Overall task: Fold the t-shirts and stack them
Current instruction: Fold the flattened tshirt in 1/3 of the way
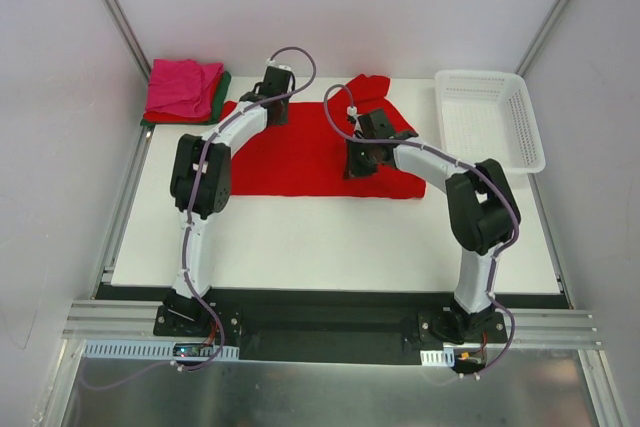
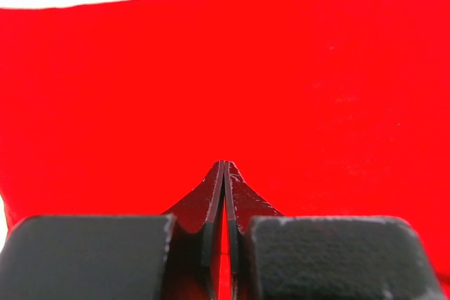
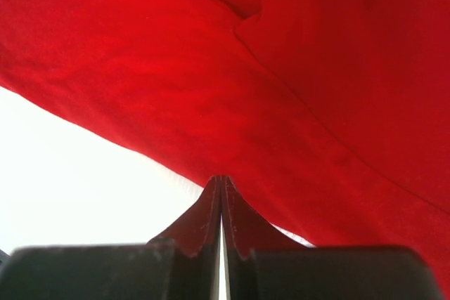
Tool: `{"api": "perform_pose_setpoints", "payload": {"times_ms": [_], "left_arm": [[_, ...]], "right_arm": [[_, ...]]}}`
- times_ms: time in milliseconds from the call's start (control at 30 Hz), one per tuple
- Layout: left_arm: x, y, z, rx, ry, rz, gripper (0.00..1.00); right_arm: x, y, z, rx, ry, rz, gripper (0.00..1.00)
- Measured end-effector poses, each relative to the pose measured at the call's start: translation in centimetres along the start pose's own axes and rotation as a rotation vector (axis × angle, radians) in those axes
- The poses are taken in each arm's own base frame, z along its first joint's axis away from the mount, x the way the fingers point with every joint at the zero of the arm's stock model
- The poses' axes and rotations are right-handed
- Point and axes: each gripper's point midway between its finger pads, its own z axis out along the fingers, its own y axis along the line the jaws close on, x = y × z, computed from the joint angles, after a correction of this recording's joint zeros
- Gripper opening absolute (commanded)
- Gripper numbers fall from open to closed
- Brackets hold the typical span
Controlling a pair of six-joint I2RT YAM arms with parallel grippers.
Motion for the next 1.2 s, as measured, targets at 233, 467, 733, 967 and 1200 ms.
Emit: {"api": "perform_pose_setpoints", "payload": {"times_ms": [233,467,733,967,1200], "left_arm": [[-1.2,-0.7,0.8,0.028,-0.021,0.015,0.00],[-1.1,-1.9,2.6,0.070,-0.013,0.036,0.02],[1.2,-2.4,3.3,0.108,0.062,0.088,0.02],[1.7,-2.1,3.1,0.107,0.083,0.129,0.02],[1.9,-2.0,3.1,0.106,0.098,0.148,0.04]], "right_arm": [[0.8,-0.5,0.8,0.013,0.033,0.005,0.01],[1.0,-0.6,0.8,0.020,0.054,0.006,0.01],[0.4,-0.6,1.4,0.022,0.059,0.000,0.01],[0.6,-1.0,2.3,0.033,0.082,-0.007,0.01],[1.1,-1.5,3.5,0.042,0.112,-0.011,0.01]]}}
